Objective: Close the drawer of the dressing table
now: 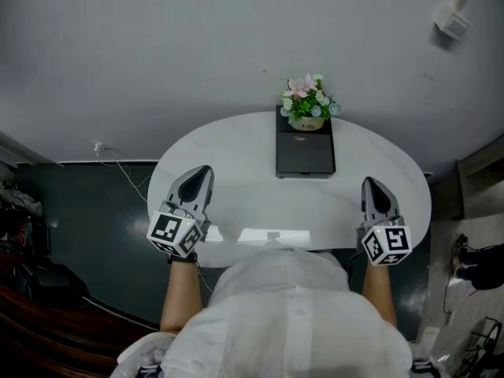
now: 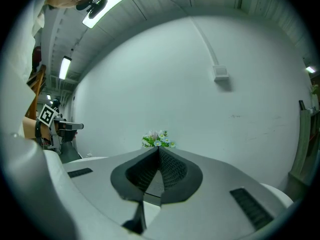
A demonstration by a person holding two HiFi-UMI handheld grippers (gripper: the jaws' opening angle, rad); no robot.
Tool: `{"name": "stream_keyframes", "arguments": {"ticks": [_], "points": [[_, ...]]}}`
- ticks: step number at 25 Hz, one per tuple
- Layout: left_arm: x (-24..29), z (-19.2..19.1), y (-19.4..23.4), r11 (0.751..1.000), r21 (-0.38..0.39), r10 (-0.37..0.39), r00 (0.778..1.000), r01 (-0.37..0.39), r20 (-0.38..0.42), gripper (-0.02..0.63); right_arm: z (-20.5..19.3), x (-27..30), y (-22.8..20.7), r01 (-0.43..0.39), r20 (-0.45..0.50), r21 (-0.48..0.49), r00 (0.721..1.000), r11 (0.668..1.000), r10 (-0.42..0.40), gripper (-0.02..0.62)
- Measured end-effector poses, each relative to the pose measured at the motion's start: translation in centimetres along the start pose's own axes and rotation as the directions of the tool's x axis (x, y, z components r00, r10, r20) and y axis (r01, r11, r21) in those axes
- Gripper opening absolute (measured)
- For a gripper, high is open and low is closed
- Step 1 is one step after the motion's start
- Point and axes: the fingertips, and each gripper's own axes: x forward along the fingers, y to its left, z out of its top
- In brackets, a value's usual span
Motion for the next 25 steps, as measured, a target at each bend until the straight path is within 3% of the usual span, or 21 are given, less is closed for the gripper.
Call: {"name": "stream_keyframes", "arguments": {"ticks": [25], "points": [[0.9,-0.3,0.7,1.0,-0.02,-0.004,1.0,0.004,0.005,0.02,0.3,2.0,1.0,-0.042,-0.021,-0.037,0.999,0.998,0.041,0.009]]}}
